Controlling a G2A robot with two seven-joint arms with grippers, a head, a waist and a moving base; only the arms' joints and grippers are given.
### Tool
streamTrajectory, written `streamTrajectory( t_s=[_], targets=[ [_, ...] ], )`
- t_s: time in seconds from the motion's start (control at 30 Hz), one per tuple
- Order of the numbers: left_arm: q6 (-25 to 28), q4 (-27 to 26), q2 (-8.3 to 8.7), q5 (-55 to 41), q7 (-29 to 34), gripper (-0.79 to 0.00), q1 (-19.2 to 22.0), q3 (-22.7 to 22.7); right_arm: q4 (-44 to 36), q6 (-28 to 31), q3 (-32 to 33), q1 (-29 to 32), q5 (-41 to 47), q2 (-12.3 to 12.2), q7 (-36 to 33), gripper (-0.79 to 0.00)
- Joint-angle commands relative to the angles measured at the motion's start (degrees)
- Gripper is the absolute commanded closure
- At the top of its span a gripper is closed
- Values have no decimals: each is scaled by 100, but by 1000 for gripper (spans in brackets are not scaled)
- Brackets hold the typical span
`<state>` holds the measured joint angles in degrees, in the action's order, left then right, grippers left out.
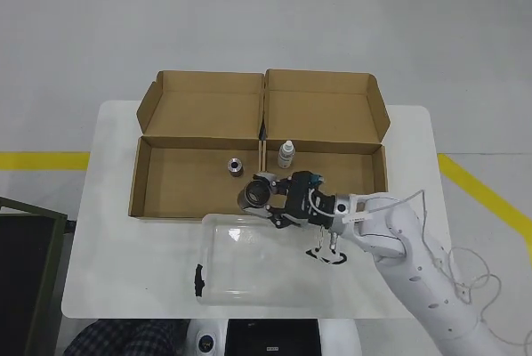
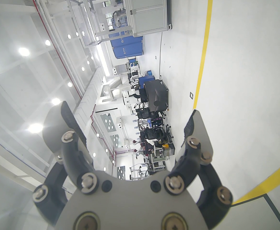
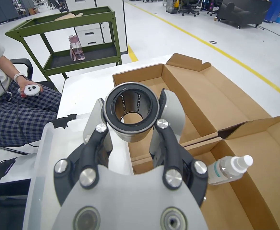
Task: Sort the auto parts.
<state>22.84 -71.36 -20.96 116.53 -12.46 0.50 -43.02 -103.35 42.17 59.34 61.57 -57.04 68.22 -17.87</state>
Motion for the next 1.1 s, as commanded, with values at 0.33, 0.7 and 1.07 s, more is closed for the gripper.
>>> streamTrajectory(
  t_s=[0.33,0.7,1.07],
  targets=[
    [0,0,0,0,0,-785,0,0,871,-387,-859,-991,-392,249,-175,0],
    [0,0,0,0,0,-785,0,0,1842,-651,-1555,-1750,-580,542,-322,0],
    [0,0,0,0,0,-785,0,0,2547,-878,-2131,-2256,-703,850,-572,0]
  ],
)
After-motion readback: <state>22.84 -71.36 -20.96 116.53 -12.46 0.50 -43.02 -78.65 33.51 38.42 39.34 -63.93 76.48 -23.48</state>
